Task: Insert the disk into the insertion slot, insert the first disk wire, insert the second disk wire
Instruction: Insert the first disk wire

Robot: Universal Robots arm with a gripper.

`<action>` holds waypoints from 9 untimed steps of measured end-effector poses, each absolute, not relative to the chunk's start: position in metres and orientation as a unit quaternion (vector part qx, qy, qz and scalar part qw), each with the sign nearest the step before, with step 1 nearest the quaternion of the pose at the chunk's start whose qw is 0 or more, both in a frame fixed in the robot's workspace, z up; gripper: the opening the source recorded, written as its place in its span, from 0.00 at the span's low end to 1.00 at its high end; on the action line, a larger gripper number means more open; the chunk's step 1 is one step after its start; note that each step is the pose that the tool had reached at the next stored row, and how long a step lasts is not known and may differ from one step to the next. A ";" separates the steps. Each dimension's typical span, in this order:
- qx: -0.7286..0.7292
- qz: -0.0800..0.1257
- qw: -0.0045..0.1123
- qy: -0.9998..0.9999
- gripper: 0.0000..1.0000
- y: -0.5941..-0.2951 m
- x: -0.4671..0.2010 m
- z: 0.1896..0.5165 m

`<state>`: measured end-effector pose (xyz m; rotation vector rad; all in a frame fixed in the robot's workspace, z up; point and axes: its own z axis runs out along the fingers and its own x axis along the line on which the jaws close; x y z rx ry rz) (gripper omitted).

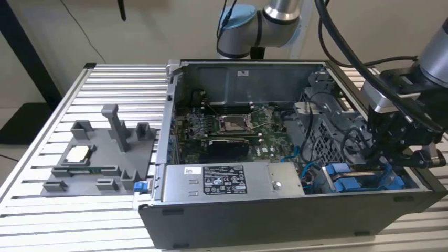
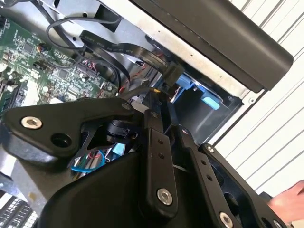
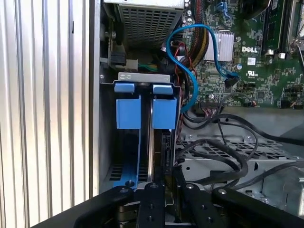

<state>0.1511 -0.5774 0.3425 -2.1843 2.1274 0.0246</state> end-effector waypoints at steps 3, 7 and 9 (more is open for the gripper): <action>-0.716 0.008 0.046 0.697 0.19 -0.576 0.151 0.342; -0.716 0.008 0.046 0.697 0.19 -0.575 0.151 0.341; -0.716 0.008 0.046 0.697 0.19 -0.574 0.151 0.340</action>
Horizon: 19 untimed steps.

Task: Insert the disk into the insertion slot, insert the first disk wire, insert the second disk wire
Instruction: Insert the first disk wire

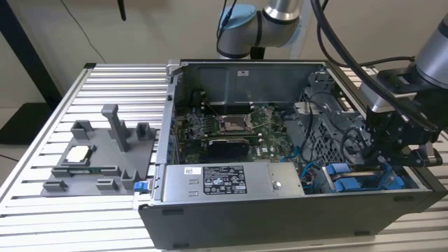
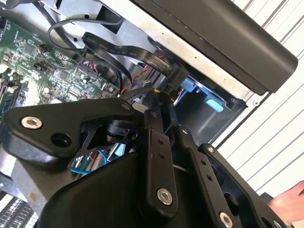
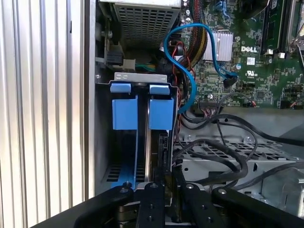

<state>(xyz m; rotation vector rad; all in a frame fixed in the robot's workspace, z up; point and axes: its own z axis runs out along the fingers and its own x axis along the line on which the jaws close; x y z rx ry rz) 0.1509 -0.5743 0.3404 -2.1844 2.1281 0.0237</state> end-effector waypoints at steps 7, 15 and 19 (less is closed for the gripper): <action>-0.715 0.006 0.044 0.698 0.19 -0.574 0.151 0.340; -0.715 0.006 0.044 0.698 0.19 -0.573 0.151 0.335; -0.715 0.006 0.044 0.698 0.20 -0.573 0.150 0.332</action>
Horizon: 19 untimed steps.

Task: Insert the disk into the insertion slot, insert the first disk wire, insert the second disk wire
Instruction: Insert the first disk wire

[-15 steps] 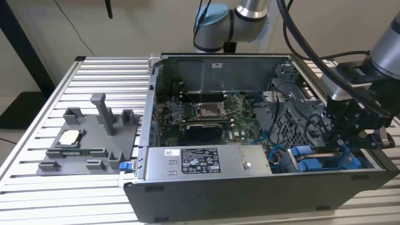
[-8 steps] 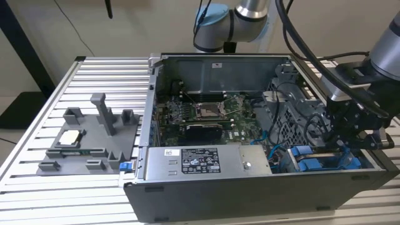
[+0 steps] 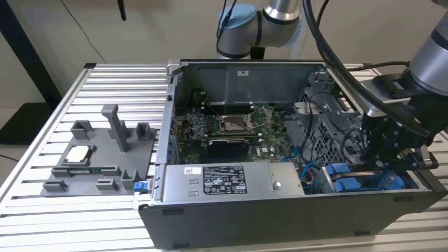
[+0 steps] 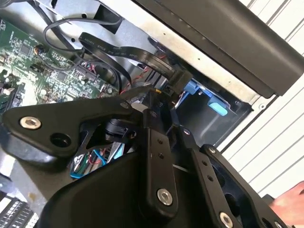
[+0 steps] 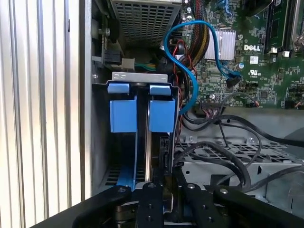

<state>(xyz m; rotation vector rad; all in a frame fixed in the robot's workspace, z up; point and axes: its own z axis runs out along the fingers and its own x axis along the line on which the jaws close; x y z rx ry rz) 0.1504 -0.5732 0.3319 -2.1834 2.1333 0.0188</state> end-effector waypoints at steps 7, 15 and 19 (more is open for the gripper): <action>-0.715 0.004 0.042 0.698 0.27 -0.573 0.150 0.347; -0.715 -0.001 0.037 0.698 0.27 -0.573 0.150 0.362; -0.715 -0.004 0.033 0.698 0.27 -0.573 0.150 0.368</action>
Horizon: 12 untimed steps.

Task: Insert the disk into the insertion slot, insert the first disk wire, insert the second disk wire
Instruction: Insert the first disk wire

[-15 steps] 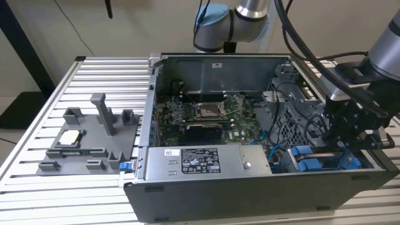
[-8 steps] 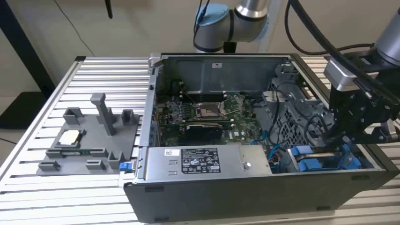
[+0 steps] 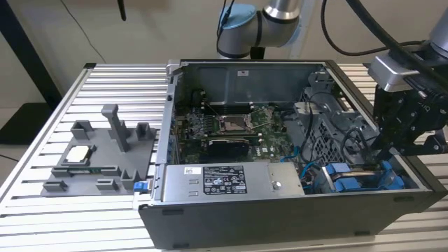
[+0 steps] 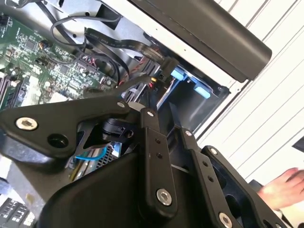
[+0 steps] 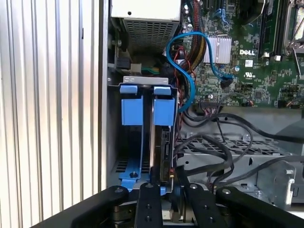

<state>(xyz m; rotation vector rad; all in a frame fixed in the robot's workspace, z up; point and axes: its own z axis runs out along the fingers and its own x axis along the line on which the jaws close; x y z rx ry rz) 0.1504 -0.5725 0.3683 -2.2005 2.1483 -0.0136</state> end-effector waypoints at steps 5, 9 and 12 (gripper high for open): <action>-0.715 -0.006 0.031 0.698 0.27 -0.572 0.150 0.371; -0.715 -0.007 0.031 0.698 0.27 -0.572 0.151 0.372; -0.715 -0.006 0.031 0.698 0.27 -0.572 0.154 0.372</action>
